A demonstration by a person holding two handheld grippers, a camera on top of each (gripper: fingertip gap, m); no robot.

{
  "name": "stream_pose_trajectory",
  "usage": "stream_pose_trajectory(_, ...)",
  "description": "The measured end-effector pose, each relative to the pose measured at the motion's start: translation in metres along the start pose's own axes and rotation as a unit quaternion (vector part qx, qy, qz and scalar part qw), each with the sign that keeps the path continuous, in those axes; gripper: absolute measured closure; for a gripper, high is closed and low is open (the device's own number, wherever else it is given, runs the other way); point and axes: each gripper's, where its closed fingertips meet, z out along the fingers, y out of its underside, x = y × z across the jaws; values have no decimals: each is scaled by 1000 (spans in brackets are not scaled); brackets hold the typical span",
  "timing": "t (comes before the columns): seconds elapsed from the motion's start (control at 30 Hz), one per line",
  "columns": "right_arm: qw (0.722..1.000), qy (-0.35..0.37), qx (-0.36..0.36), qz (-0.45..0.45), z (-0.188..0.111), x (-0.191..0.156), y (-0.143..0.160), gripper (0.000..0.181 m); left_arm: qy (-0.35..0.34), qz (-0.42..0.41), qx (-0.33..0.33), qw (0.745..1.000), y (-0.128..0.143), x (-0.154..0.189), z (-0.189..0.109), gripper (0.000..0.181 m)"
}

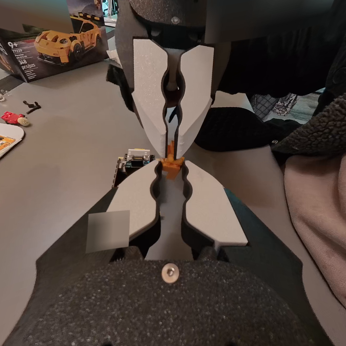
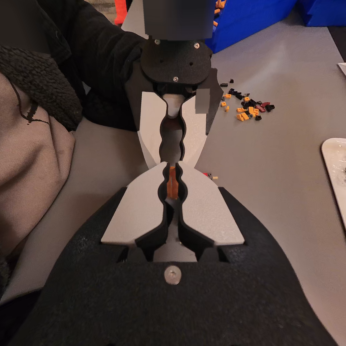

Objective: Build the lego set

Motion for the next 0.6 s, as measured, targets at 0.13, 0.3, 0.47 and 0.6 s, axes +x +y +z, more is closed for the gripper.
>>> stream_pose_trajectory(0.13,1000,-16,1,-6,-2,-3,0,176,18,-9,5,1000,-1,4,0,161)
stream_pose_trajectory(0.3,1000,-26,7,-1,-3,-5,2,177,25,-11,5,1000,0,5,0,161)
stream_pose_trajectory(0.47,1000,-26,-4,-3,-4,-4,3,176,25,-12,0,1000,1,5,0,161)
stream_pose_trajectory(0.6,1000,-21,-15,-3,-3,-3,3,172,21,-17,-5,1000,3,3,1,161)
